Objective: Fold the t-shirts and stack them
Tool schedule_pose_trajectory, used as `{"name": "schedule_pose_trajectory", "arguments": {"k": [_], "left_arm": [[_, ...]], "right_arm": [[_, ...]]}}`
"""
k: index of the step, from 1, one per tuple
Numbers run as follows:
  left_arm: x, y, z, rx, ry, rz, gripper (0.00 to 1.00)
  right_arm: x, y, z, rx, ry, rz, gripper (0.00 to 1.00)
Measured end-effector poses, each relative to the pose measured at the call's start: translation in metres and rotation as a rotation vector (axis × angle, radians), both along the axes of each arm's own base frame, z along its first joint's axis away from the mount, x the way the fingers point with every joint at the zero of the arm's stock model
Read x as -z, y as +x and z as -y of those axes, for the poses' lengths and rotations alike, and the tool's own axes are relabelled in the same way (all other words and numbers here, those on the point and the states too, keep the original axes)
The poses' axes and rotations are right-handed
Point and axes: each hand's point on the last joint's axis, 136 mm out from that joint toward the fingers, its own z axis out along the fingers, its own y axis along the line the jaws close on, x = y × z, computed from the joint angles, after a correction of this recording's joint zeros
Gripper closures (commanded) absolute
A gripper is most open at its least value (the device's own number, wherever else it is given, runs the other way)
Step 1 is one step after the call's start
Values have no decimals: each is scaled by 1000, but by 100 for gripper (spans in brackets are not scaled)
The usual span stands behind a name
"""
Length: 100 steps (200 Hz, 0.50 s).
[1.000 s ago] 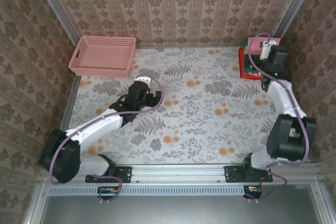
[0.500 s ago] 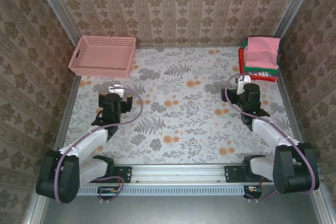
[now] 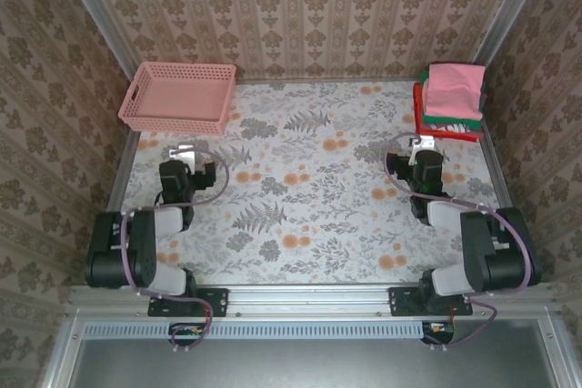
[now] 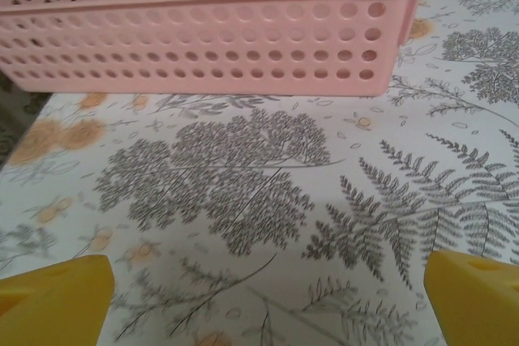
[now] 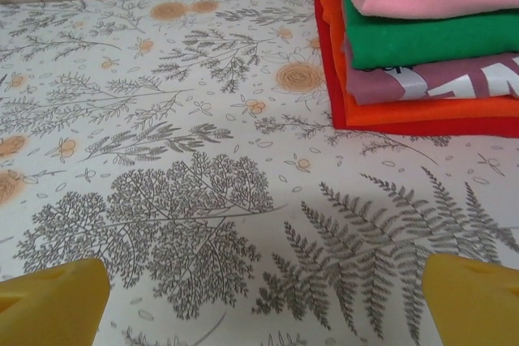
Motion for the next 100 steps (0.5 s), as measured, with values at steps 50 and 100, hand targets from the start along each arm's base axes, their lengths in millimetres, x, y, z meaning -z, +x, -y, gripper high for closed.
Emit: {"name": "schedule_pose_trajectory", "arguments": {"k": [50, 100], "left_arm": [[13, 5, -2, 11, -14, -17, 0], [8, 9, 0, 17, -15, 0, 0]], "right_arm": [[6, 9, 0, -10, 2, 33, 0], [4, 9, -3, -32, -3, 58, 0]]}}
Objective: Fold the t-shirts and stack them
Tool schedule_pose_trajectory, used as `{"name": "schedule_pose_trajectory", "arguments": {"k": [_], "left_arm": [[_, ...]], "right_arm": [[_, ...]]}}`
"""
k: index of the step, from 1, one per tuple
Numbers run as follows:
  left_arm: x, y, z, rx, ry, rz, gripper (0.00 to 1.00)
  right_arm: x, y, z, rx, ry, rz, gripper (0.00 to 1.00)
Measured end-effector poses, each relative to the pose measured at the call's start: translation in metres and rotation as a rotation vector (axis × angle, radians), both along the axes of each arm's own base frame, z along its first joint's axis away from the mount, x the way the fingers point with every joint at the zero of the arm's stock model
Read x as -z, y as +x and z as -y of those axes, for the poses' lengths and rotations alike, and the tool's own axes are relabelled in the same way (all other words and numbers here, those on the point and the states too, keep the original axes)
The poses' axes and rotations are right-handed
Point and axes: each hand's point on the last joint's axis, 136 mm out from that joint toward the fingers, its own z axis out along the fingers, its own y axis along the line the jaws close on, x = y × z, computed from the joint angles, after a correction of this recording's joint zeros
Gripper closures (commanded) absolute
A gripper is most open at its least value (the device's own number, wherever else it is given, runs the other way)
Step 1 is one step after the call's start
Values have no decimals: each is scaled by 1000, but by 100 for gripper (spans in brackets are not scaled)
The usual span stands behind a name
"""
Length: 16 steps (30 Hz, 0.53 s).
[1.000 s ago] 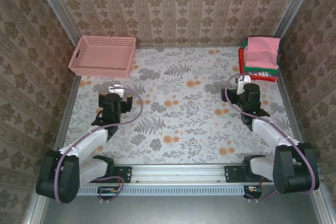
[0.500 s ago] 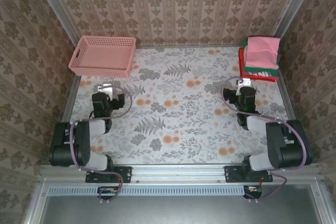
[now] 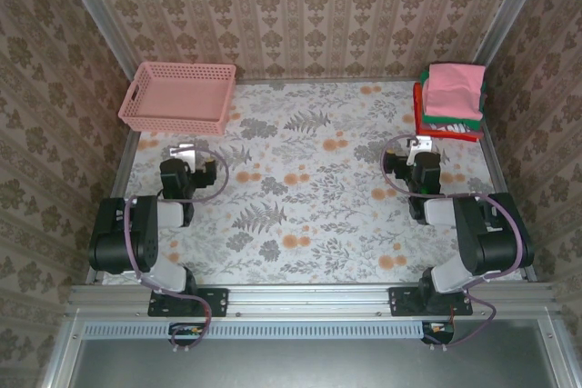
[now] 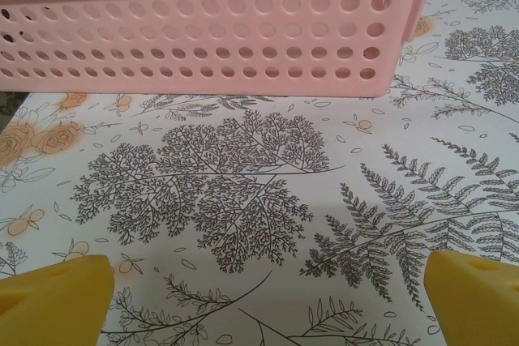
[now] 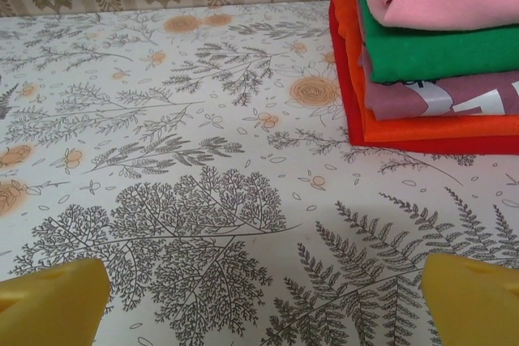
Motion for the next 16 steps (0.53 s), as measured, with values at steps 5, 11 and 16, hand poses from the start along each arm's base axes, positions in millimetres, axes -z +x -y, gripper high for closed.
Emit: {"name": "schedule_pose_trajectory", "arguments": {"k": [5, 11, 16], "left_arm": [[0, 0, 0, 0, 0, 0, 0], [0, 0, 0, 0, 0, 0, 0], [0, 0, 0, 0, 0, 0, 0]], "right_arm": [[-2, 1, 0, 0, 0, 7, 0], [-2, 1, 0, 0, 0, 7, 0], [-2, 1, 0, 0, 0, 8, 0]]}}
